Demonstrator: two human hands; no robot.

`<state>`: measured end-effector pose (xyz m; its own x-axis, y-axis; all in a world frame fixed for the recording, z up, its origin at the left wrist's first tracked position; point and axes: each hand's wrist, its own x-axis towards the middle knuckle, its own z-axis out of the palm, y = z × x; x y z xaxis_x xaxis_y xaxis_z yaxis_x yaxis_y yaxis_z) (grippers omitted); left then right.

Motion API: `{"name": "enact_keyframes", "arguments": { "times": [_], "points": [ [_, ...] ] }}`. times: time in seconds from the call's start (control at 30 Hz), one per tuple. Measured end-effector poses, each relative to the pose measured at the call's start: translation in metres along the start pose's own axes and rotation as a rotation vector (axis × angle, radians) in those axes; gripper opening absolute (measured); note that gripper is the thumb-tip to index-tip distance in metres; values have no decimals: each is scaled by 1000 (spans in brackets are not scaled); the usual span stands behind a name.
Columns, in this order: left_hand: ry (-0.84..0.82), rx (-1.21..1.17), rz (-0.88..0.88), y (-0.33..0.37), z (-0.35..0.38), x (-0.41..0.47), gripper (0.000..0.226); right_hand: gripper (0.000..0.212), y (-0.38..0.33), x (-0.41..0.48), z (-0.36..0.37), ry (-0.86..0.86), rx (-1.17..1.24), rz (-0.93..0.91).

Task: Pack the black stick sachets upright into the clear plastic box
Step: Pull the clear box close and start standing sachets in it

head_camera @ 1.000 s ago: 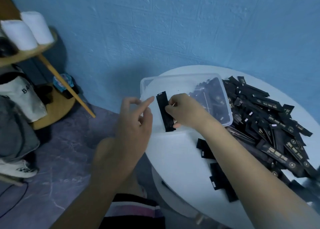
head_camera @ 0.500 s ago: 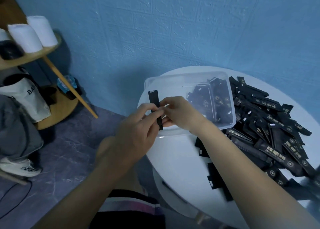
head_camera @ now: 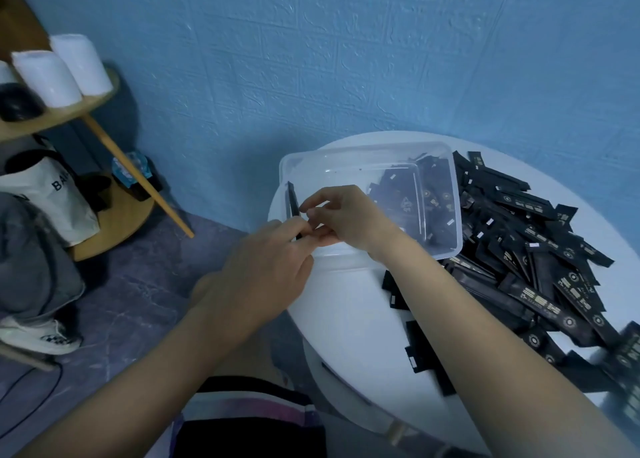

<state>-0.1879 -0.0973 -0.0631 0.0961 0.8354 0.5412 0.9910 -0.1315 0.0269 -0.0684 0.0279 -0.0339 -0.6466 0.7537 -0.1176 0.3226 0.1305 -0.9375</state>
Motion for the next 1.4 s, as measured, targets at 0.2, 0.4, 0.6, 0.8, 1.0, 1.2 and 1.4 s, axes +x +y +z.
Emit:
{"name": "enact_keyframes", "arguments": {
  "times": [0.2, 0.4, 0.6, 0.8, 1.0, 1.2, 1.4],
  "points": [
    [-247, 104, -56, 10, -14, 3, 62, 32, 0, -3, -6, -65, 16, 60],
    [-491, 256, -93, 18, -17, 11, 69, 36, 1, -3, -9, -102, -56, 78],
    [-506, 259, -112, 20, -16, 14, 70, 35, 4, -18, -24, 4, -217, 8],
    [-461, 210, -154, 15, -9, 17, 80, 26, 7, -83, -71, 157, -202, -204],
    [-434, 152, -175, 16, -3, 17, 88, 13, 28, -145, -107, 151, -653, -107],
    [-398, 121, -170, 21, -2, 18, 87, 43, 39, -157, -105, -33, -921, 52],
    [-349, 77, -159, 19, 5, 15, 79, 42, 40, -139, -96, -65, -944, 47]
  ]
}}
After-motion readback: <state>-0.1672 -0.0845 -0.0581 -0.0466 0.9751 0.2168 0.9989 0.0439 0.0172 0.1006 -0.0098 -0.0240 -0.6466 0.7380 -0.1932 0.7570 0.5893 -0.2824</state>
